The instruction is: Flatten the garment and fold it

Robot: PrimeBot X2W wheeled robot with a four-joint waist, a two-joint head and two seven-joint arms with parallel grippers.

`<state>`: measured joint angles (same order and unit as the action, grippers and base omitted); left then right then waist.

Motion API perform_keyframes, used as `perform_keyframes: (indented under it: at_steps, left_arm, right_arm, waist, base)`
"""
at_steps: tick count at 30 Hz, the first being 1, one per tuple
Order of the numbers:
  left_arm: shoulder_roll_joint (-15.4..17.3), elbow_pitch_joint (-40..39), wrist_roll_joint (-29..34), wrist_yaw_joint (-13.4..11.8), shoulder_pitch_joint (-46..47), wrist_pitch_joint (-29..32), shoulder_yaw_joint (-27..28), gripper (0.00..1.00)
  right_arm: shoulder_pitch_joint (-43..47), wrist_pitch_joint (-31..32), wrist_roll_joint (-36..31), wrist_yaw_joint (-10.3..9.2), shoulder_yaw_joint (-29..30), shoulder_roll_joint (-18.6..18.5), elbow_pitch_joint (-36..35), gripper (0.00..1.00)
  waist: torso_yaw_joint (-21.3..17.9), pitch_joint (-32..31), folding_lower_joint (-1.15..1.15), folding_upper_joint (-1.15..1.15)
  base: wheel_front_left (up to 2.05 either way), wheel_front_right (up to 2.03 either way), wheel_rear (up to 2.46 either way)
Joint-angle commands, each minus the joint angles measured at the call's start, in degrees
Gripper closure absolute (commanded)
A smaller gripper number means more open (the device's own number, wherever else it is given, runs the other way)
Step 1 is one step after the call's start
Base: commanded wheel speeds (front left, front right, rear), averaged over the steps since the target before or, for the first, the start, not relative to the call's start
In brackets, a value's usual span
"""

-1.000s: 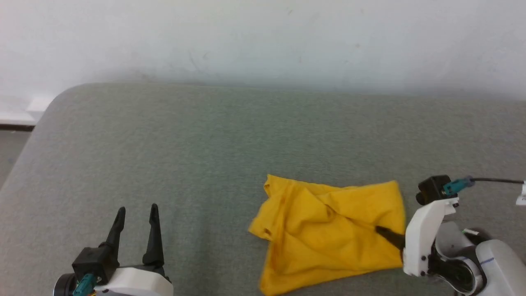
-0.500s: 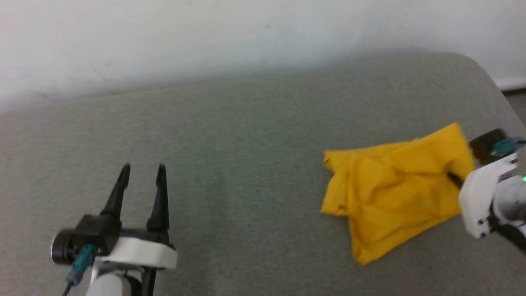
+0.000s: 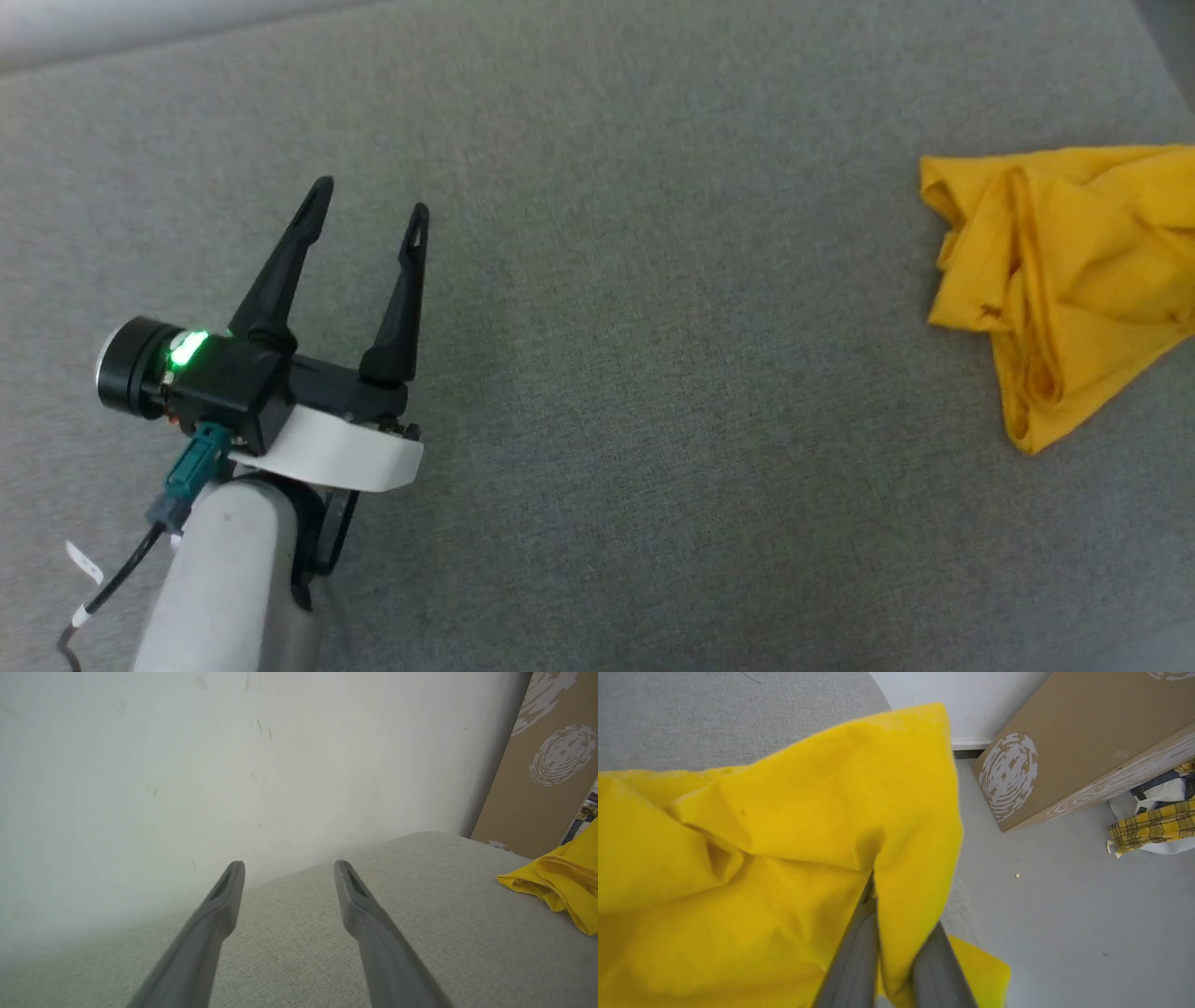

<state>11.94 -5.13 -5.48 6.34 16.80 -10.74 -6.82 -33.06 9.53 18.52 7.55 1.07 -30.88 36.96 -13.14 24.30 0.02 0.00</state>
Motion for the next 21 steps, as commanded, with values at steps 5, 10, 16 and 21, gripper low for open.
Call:
perform_keyframes:
  at_steps: [5,10,16,21]
  left_arm:
    - [0.83,-0.57,0.28,0.40,1.67,0.13,-0.92,0.00]
    - [0.82,0.89,0.16,-0.31,1.54,-0.75,-0.75,0.00]
    - [-1.50,3.89,-1.62,-1.86,-0.78,-2.82,-0.34,0.00]
    - [-3.61,6.14,-3.61,-3.81,-5.42,-3.83,1.24,0.00]
  right_arm:
    - [-3.04,-8.70,-3.28,-0.06,4.57,3.09,7.17,0.00]
    - [-3.20,-18.07,-6.04,-0.06,7.68,4.27,13.58,0.00]
    - [2.78,-24.23,-9.01,-0.06,12.99,4.54,14.06,0.00]
    - [13.24,-24.50,-9.90,-0.06,16.81,8.95,2.24,0.00]
  waist:
    - [-1.33,8.03,-0.02,0.00]
    - [-0.69,6.61,-0.02,0.00]
    - [1.36,0.46,-0.02,0.00]
    - [3.31,-6.15,-0.02,0.00]
  base:
    - [0.00,0.00,0.00]
    - [0.00,0.00,0.00]
    - [0.00,0.00,0.00]
    - [0.00,0.00,0.00]
